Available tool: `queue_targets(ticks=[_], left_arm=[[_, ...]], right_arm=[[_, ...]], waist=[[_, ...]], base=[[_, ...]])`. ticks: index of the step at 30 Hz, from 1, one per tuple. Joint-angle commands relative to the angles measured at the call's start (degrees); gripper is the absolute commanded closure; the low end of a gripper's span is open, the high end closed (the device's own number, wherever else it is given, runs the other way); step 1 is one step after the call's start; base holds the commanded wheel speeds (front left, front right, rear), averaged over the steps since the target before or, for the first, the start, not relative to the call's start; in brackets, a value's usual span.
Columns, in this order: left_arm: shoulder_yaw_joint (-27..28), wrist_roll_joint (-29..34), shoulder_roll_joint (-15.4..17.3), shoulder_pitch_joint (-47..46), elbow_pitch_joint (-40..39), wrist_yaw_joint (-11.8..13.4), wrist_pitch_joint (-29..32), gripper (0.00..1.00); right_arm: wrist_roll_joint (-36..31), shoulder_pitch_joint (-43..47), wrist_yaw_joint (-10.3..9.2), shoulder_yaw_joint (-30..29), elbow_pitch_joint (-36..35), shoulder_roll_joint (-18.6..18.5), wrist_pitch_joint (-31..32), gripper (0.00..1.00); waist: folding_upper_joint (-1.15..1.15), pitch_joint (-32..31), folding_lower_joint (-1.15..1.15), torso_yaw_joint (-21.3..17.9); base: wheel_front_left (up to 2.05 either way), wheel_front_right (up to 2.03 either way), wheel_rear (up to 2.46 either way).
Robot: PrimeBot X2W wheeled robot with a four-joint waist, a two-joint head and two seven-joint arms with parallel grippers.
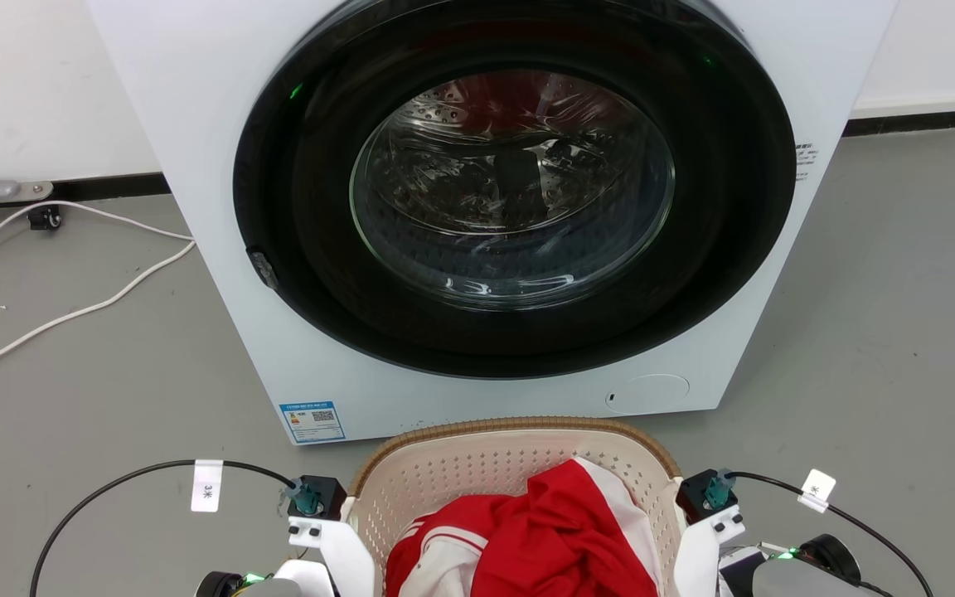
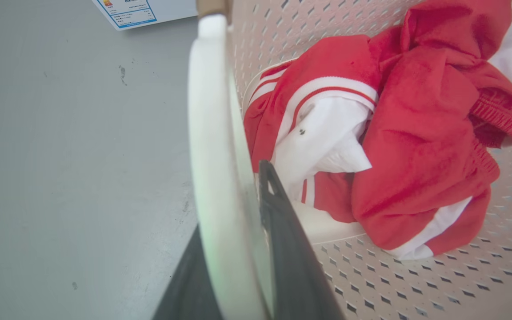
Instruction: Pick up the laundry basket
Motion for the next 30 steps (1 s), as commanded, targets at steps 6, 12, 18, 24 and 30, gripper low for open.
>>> queue_targets(ticks=[6,12,18,24,30], left_arm=[[-1.1,-0.9,0.8,-1.5,0.1,-0.2,-1.2,1.00],[-1.7,-1.8,0.8,-1.6,0.3,-0.2,-1.3,1.00],[-2.4,-2.4,0.9,-1.7,0.4,-0.2,-1.4,1.00],[-3.3,-3.3,1.0,-1.7,0.4,-0.2,-1.7,1.00],[-3.9,-3.9,0.9,-1.8,0.5,-0.3,-1.8,1.00]], right_arm=[[0.3,-0.1,0.18,1.1,0.4,-0.6,0.0,1.00],[0.6,-0.1,0.18,1.3,0.5,-0.6,0.0,1.00],[0.8,0.0,0.18,1.5,0.7,-0.5,-0.2,1.00],[1.0,0.1,0.18,1.7,0.7,-0.3,-0.3,1.00],[1.0,0.2,0.18,1.8,0.8,-0.4,-0.3,1.00]], waist=[[0.00,0.0,0.00,-0.1],[0.00,0.0,0.00,-0.1],[0.00,-0.1,0.00,-0.1],[0.00,-0.2,0.00,-0.1],[0.00,-0.2,0.00,-0.1]], base=[[0.00,0.00,0.00],[0.00,0.00,0.00],[0.00,0.00,0.00],[0.00,0.00,0.00],[0.00,0.00,0.00]])
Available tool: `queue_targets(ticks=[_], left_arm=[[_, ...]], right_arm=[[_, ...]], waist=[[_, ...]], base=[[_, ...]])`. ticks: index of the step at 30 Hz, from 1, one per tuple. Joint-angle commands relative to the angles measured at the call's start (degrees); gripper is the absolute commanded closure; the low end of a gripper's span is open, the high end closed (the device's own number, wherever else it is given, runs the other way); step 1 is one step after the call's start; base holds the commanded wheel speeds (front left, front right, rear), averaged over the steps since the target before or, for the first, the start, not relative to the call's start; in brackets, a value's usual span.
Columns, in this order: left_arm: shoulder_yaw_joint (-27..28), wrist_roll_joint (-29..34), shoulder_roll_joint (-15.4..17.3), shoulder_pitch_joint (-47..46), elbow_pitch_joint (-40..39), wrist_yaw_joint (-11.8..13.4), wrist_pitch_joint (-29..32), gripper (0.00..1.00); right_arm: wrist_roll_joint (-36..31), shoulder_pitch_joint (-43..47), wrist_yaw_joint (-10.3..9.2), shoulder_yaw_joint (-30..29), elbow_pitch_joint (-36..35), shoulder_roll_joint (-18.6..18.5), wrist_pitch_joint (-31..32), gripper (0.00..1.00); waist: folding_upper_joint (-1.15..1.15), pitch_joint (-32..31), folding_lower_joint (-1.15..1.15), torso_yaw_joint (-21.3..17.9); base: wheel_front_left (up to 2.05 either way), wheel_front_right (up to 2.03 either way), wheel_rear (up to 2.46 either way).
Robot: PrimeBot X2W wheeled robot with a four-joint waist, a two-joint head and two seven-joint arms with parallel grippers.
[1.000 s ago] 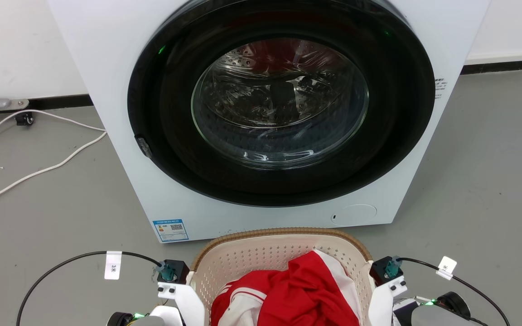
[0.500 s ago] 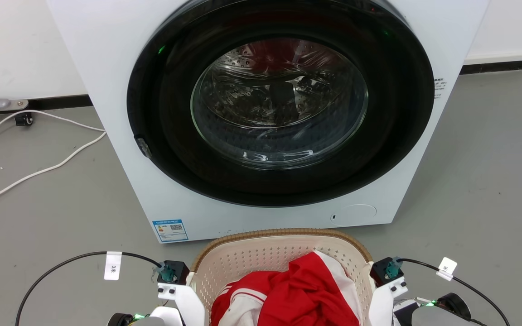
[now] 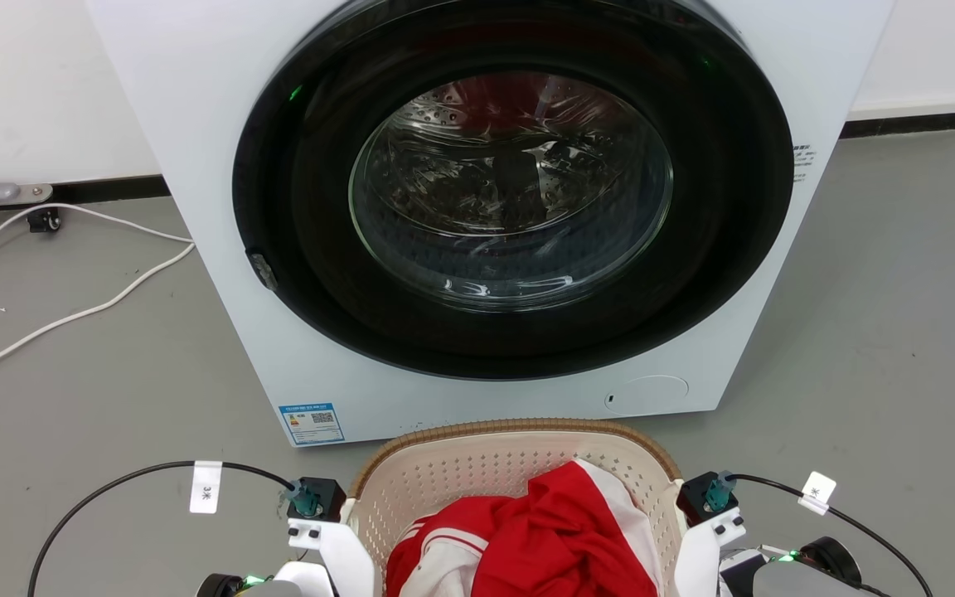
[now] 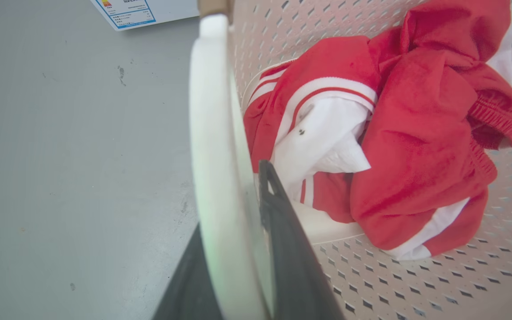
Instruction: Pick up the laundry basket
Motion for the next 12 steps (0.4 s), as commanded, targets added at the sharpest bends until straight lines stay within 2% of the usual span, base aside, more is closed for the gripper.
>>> queue_targets(ticks=[1,12], left_arm=[[-0.2,0.0,0.8,-1.5,0.0,-0.2,-0.8,1.00],[-1.4,-1.2,0.9,-1.4,0.2,-0.3,-1.0,1.00]], right_arm=[[-0.2,0.2,0.18,0.6,0.4,-0.5,0.1,1.00],[-0.1,0.4,0.18,0.7,0.2,-0.7,0.1,1.00]], waist=[[0.00,0.0,0.00,0.0],[0.00,-0.1,0.00,0.0]], base=[[0.00,0.00,0.00],[0.00,0.00,0.00]])
